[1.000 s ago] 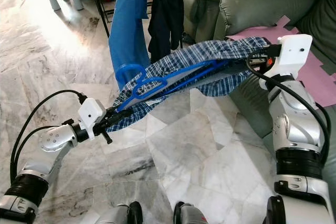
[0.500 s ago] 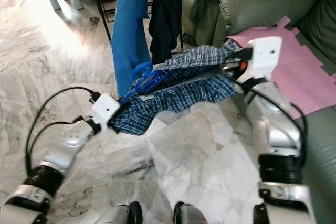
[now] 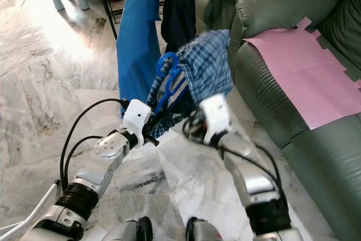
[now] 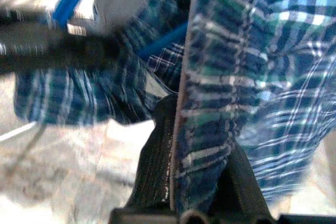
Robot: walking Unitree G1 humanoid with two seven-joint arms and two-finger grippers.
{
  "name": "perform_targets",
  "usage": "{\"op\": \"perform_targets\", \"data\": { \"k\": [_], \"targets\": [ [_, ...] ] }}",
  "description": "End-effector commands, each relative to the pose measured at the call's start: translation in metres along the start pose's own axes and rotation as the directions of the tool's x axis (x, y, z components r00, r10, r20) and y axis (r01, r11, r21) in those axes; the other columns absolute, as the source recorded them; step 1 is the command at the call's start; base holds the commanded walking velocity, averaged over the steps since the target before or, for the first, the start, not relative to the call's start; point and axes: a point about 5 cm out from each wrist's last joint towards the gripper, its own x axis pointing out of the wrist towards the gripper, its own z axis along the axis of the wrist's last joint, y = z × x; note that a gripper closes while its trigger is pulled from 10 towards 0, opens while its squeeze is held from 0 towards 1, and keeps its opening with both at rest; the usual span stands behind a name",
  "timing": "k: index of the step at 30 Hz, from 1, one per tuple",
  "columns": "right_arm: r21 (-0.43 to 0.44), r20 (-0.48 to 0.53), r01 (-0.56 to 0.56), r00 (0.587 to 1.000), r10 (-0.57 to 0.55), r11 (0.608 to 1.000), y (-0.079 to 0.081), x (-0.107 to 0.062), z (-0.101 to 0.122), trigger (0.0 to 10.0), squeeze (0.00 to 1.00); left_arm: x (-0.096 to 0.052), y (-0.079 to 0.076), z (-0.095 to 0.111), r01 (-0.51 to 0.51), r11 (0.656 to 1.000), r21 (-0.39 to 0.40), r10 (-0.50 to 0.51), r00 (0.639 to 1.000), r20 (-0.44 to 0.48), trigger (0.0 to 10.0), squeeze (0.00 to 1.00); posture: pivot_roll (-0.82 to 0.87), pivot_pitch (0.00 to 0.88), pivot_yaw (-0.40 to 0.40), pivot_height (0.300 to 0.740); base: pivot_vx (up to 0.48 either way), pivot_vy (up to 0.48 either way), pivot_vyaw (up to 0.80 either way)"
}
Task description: Hang hanger
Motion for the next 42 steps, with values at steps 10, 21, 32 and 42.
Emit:
{"op": "perform_targets", "data": {
  "k": [10, 21, 32, 42],
  "targets": [
    [-0.140, -0.055, -0.031, 0.998, 0.023, 0.990, 0.002, -0.012, -0.009, 10.0, 0.00, -0.003, 0.012, 0.009, -0.021, 1.000, 0.005, 0.021, 1.000, -0.001, 0.0, 0.00, -0.07, 0.191, -0.005, 0.740, 0.000, 0.000, 0.00],
    [-0.387, -0.100, -0.146, 0.988, 0.116, 0.911, -0.005, -0.030, -0.013, 10.0, 1.00, -0.005, 0.023, 0.006, -0.050, 0.998, 0.031, 0.051, 0.998, -0.042, 0.0, 0.00, -0.07, 0.191, -0.007, 0.740, 0.000, 0.000, 0.00],
    [-0.446, -0.144, -0.392, 0.919, 0.368, 0.805, 0.000, -0.056, 0.000, 10.0, 1.00, -0.007, 0.040, 0.006, -0.063, 0.993, 0.101, 0.070, 0.995, -0.065, 0.0, 0.00, -0.08, 0.188, -0.003, 0.740, 0.000, 0.000, 0.00],
    [-0.587, -0.165, -0.307, 0.951, 0.260, 0.749, -0.050, -0.072, 0.026, 10.0, 1.00, -0.025, 0.054, 0.002, 0.171, 0.916, 0.362, -0.131, 0.983, -0.132, 0.0, 0.00, -0.09, 0.191, -0.007, 0.740, 0.000, 0.000, 0.00]
  ]
}}
